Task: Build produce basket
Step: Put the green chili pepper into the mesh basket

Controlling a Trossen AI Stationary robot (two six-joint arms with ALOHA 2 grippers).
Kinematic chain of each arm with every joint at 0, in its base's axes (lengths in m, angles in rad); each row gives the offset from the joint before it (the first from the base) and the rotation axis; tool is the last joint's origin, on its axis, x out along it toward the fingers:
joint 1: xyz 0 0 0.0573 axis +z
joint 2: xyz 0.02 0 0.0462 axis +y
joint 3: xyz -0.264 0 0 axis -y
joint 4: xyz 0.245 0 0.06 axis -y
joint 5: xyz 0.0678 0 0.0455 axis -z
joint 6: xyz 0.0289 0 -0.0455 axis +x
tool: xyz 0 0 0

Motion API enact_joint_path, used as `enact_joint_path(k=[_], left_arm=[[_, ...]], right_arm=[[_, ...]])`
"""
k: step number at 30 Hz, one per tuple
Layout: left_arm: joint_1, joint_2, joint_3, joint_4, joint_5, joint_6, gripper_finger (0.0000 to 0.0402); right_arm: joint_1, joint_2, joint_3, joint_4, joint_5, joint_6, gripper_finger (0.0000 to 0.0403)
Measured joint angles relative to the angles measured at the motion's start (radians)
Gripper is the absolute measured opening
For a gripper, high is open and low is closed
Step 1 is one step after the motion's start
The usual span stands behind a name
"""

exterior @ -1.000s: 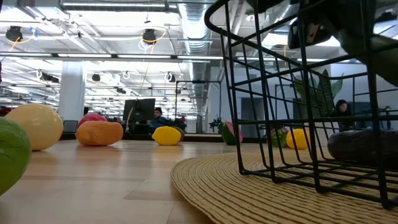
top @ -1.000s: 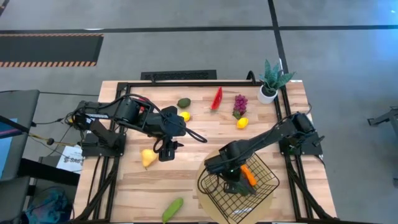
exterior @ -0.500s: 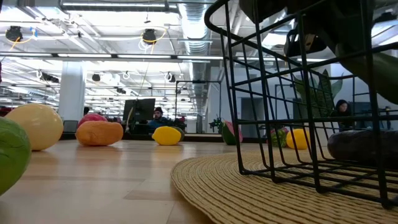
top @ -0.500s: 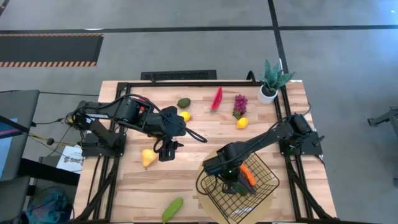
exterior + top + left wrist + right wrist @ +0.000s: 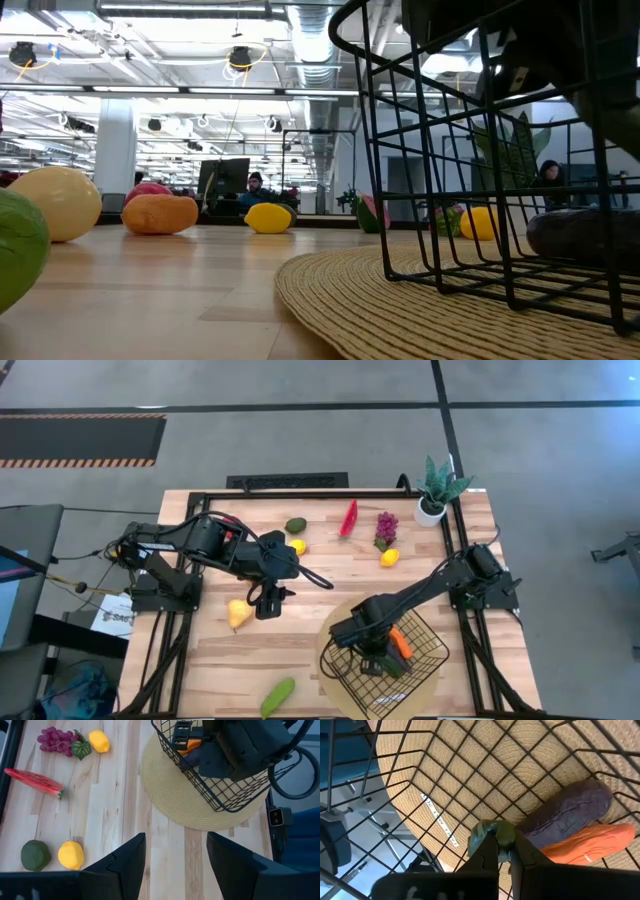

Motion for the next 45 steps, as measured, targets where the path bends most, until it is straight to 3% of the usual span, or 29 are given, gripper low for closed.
enact_joint_path(k=[5, 10, 18, 27, 40, 45], left_arm=[[0.0, 0.0, 0.0, 0.0, 0.0, 0.0, 0.0195], [0.0, 0.0, 0.0, 0.0, 0.0, 0.0, 0.0195], [0.0, 0.0, 0.0, 0.0, 0.0, 0.0, 0.0195], [0.0, 0.0, 0.0, 0.0, 0.0, 0.0, 0.0195], [0.0, 0.0, 0.0, -0.027, 0.001, -0.011, 0.0195], [0.0, 0.0, 0.0, -0.027, 0.0, -0.011, 0.0195]], right_arm=[[0.0, 0.0, 0.0, 0.01, -0.005, -0.012, 0.0015], [0.0, 0.0, 0.0, 0.019, -0.005, -0.021, 0.0041], [0.0, 0.0, 0.0, 0.02, -0.005, -0.043, 0.0033], [0.0, 0.0, 0.0, 0.024, 0.003, -0.051, 0.0078], [-0.006, 0.0, 0.0, 0.026, 0.046, -0.014, 0.009], [-0.006, 0.0, 0.0, 0.019, 0.067, -0.008, 0.0112]])
